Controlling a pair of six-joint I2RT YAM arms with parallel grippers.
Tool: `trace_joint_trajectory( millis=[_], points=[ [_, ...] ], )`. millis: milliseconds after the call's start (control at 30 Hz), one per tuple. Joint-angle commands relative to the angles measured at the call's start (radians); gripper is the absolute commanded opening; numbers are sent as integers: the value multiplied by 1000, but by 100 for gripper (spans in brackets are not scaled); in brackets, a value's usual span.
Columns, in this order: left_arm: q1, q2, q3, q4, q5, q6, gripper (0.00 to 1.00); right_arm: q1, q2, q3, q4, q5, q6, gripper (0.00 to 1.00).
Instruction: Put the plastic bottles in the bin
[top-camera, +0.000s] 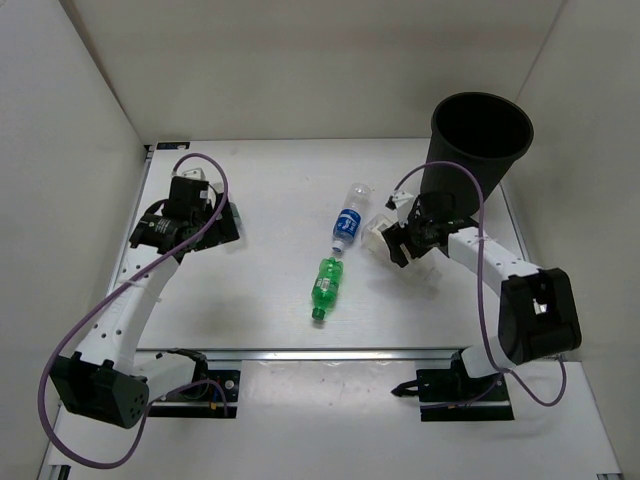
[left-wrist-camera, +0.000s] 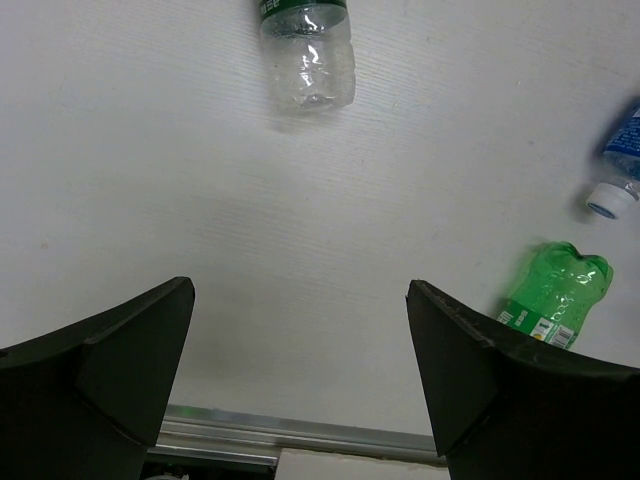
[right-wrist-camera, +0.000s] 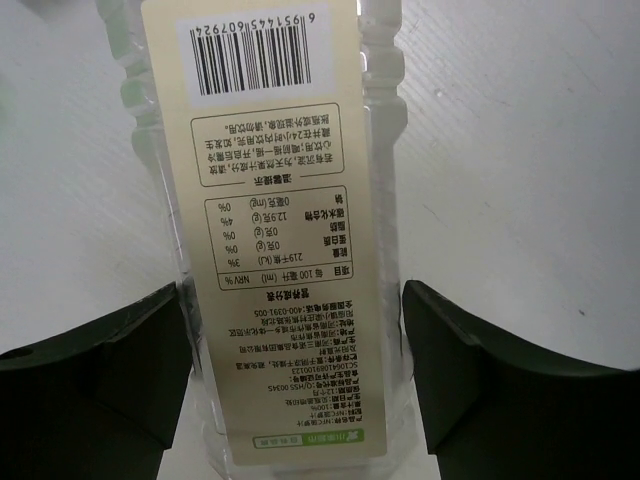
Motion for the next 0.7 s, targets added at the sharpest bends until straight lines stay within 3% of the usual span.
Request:
trace_joint_trajectory(
  millis=[0,233,300,367,400,567,667],
  points=[
    [7,-37,-9,10,-11,-1,99,-4,-112,22,12,-3,34,48],
    [6,-39,-30,21,0,-4,98,50,-331,193,12,-7,9,38],
    [7,-34,-26,26,3,-7,99,62,-352,261,41,4,-20,43],
    [13,-28,-29,24,11,-9,99,42,-335,370,77,45,-21,38],
    [9,-26,-24,30,9,-9,99,21,-318,402,97,47,-18,33],
    [9,-13,-18,36,1,-24,99,-206,-197,614,184,45,59,31],
    [20,-8,-9,33,-11,-24,98,-353,-120,674,261,-73,137,39]
  ],
)
